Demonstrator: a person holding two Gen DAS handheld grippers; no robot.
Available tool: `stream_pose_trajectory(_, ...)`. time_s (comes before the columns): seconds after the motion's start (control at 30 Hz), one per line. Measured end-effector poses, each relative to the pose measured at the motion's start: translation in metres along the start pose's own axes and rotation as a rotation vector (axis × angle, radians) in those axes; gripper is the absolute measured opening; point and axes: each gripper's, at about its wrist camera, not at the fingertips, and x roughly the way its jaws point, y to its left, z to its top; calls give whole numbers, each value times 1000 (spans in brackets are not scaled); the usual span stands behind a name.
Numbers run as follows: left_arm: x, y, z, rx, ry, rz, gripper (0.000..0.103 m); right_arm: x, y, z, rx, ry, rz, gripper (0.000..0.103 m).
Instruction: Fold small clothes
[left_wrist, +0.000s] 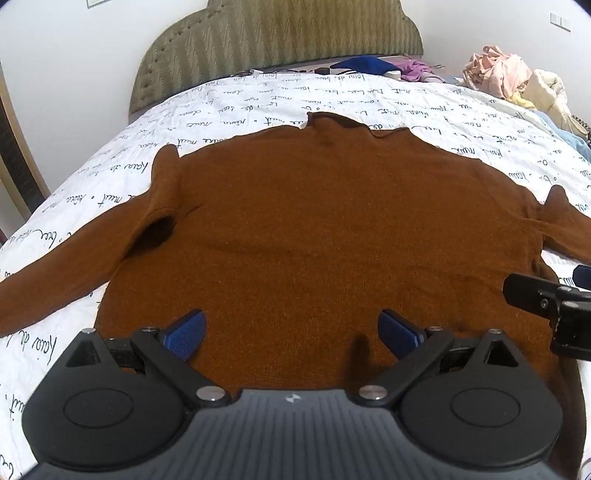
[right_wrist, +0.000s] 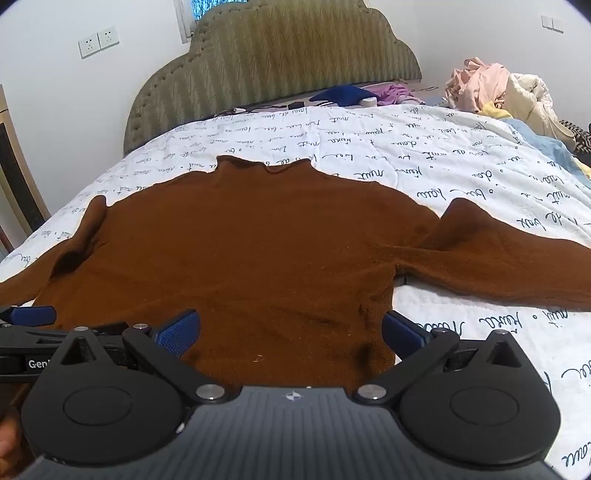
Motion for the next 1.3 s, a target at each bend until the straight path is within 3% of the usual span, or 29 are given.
stream_pose_trajectory(1.3,7,-8,-7,-1,7,1,100,-5,-1,-8,3,1,-2,103)
